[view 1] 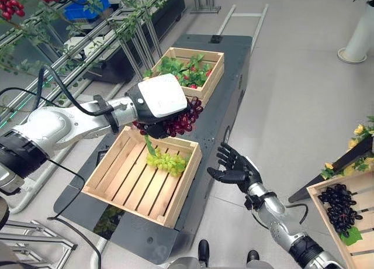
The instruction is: Pick up the fruits from the basket on one side to the basket on the other side
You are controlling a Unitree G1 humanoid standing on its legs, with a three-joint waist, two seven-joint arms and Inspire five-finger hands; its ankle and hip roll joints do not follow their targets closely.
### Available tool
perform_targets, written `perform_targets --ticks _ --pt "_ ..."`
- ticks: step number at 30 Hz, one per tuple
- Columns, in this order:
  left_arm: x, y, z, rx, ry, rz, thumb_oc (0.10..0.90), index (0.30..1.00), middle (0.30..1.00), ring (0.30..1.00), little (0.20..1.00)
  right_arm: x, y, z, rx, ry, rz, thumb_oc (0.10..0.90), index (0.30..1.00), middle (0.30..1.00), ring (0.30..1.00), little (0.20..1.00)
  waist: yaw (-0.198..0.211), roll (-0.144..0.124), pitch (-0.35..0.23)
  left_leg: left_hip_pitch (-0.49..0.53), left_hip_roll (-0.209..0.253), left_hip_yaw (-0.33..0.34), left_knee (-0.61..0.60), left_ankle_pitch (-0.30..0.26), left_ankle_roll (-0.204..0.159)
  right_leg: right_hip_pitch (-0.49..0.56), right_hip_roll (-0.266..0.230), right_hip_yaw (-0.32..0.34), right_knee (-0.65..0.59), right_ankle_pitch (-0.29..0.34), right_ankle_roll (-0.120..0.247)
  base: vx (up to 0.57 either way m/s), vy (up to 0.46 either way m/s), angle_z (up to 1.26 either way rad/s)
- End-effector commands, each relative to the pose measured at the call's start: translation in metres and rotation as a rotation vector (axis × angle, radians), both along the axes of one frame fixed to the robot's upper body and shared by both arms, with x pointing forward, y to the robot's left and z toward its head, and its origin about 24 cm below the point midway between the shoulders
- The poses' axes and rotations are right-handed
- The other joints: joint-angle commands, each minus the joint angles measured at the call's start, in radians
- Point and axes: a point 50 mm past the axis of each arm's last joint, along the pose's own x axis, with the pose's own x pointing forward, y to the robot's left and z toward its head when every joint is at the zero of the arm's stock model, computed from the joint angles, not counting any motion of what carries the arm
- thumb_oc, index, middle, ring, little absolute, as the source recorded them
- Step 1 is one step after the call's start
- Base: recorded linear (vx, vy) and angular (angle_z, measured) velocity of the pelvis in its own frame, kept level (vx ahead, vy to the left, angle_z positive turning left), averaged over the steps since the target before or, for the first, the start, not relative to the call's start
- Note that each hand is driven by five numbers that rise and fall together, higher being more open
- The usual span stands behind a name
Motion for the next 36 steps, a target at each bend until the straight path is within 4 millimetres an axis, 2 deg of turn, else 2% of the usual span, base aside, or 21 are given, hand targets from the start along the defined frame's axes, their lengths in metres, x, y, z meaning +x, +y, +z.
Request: perform_targets --ticks 1,5,7,12,13,14,15,16,18,20,23,30,36 --pt "0.013 0.027 0.093 -0.171 -0.338 0.145 0.4 0.3 0.3 0.3 0.3 0.027 0.007 0.063 -0.003 -0.267 0.0 0.8 0.9 0.9 0.9 0.9 0.029 -0.019 -0.131 0.031 -0.023 0.01 0.001 -0.082 -0.029 -0.004 0.0 0.007 0.006 0.026 -0.041 0.0 0.0 0.0" --pt "0.018 0.024 0.103 -0.147 -0.368 0.162 0.4 0.3 0.3 0.3 0.3 0.035 0.009 0.08 -0.031 -0.316 0.003 0.8 0.9 0.9 0.9 0.9 0.027 -0.023 -0.142 0.033 -0.019 0.014 0.001 -0.084 -0.031 -0.001 0.003 0.009 0.004 0.023 -0.043 -0.01 -0.011 -0.04" --pt "0.02 0.018 0.115 -0.129 -0.401 0.164 0.4 0.3 0.3 0.3 0.3 0.04 0.009 0.089 -0.045 -0.331 0.008 0.8 0.9 0.9 0.9 0.9 0.024 -0.025 -0.15 0.036 -0.016 0.018 0.001 -0.086 -0.034 0.002 0.005 0.011 0.003 0.02 -0.043 -0.01 -0.018 -0.07" --pt "0.02 0.009 0.127 -0.045 -0.485 0.111 0.4 0.3 0.3 0.3 0.3 0.041 0.005 0.088 -0.077 -0.307 0.0 0.8 0.9 0.9 0.9 0.9 0.018 -0.027 -0.164 0.038 -0.014 0.022 0.001 -0.089 -0.036 0.005 0.006 0.015 0.001 0.017 -0.04 -0.01 -0.014 -0.05" --pt "0.019 0.007 0.127 0.001 -0.507 0.069 0.4 0.3 0.3 0.3 0.3 0.041 0.004 0.086 -0.075 -0.296 0.001 0.8 0.9 0.9 0.9 0.9 0.016 -0.026 -0.167 0.038 -0.013 0.024 0.001 -0.089 -0.037 0.005 0.006 0.016 0.001 0.016 -0.04 0.0 0.0 0.0" --pt "0.015 -0.001 0.123 0.097 -0.533 -0.047 0.4 0.3 0.3 0.3 0.3 0.039 0.002 0.082 -0.075 -0.28 -0.002 0.8 0.9 0.9 0.9 0.9 0.012 -0.024 -0.17 0.038 -0.011 0.029 0.001 -0.09 -0.04 0.005 0.007 0.016 0.001 0.017 -0.038 0.0 0.0 0.0" --pt "0.014 -0.002 0.122 0.106 -0.537 -0.067 0.4 0.3 0.3 0.3 0.3 0.039 0.002 0.082 -0.073 -0.277 -0.003 0.8 0.9 0.9 0.9 0.9 0.011 -0.025 -0.17 0.039 -0.011 0.03 0.001 -0.09 -0.04 0.005 0.007 0.016 0.001 0.017 -0.037 0.0 0.0 0.0" --pt "0.011 -0.009 0.118 0.149 -0.546 -0.139 0.4 0.3 0.3 0.3 0.3 0.038 0.0 0.08 -0.066 -0.268 -0.005 0.8 0.9 0.9 0.9 0.9 0.01 -0.026 -0.171 0.039 -0.01 0.031 0.001 -0.09 -0.041 0.003 0.007 0.016 0.001 0.018 -0.037 0.0 0.0 0.0" --pt "0.002 -0.036 0.113 0.221 -0.537 -0.242 0.4 0.3 0.3 0.3 0.3 0.037 -0.003 0.078 -0.052 -0.252 -0.013 0.8 0.9 0.9 0.9 0.9 0.01 -0.028 -0.172 0.037 -0.01 0.032 0.001 -0.091 -0.041 0.001 0.009 0.015 0.001 0.018 -0.037 0.0 0.0 0.0" --pt "-0.021 -0.08 0.1 0.307 -0.489 -0.373 0.4 0.3 0.3 0.3 0.3 0.037 -0.005 0.076 -0.031 -0.237 -0.037 0.8 0.9 0.9 0.9 0.9 0.013 -0.035 -0.168 0.036 -0.011 0.027 0.001 -0.093 -0.042 0.001 0.01 0.009 0.001 0.015 -0.038 0.0 0.0 0.0" --pt "-0.046 -0.113 0.088 0.335 -0.467 -0.463 0.4 0.3 0.3 0.3 0.3 0.038 -0.003 0.075 -0.004 -0.229 -0.06 0.8 0.9 0.9 0.9 0.9 0.02 -0.044 -0.167 0.035 -0.014 0.014 0.001 -0.095 -0.041 0.003 0.011 -0.002 0.001 0.013 -0.039 -0.01 -0.022 0.01" --pt "-0.054 -0.127 0.087 0.375 -0.431 -0.437 0.4 0.3 0.3 0.3 0.3 0.032 0.004 0.075 0.014 -0.237 -0.057 0.8 0.9 0.9 0.9 0.9 0.026 -0.056 -0.179 0.032 -0.014 0.011 0.001 -0.091 -0.043 0.0 0.013 -0.009 0.001 0.018 -0.031 -0.01 -0.04 -0.01" --pt "-0.046 -0.123 0.093 0.359 -0.46 -0.381 0.4 0.3 0.3 0.3 0.3 0.033 0.002 0.077 0.013 -0.238 -0.066 0.8 0.9 0.9 0.9 0.9 0.024 -0.058 -0.183 0.033 -0.016 0.014 0.001 -0.091 -0.044 -0.001 0.014 -0.004 0.001 0.021 -0.028 0.0 -0.005 0.0"
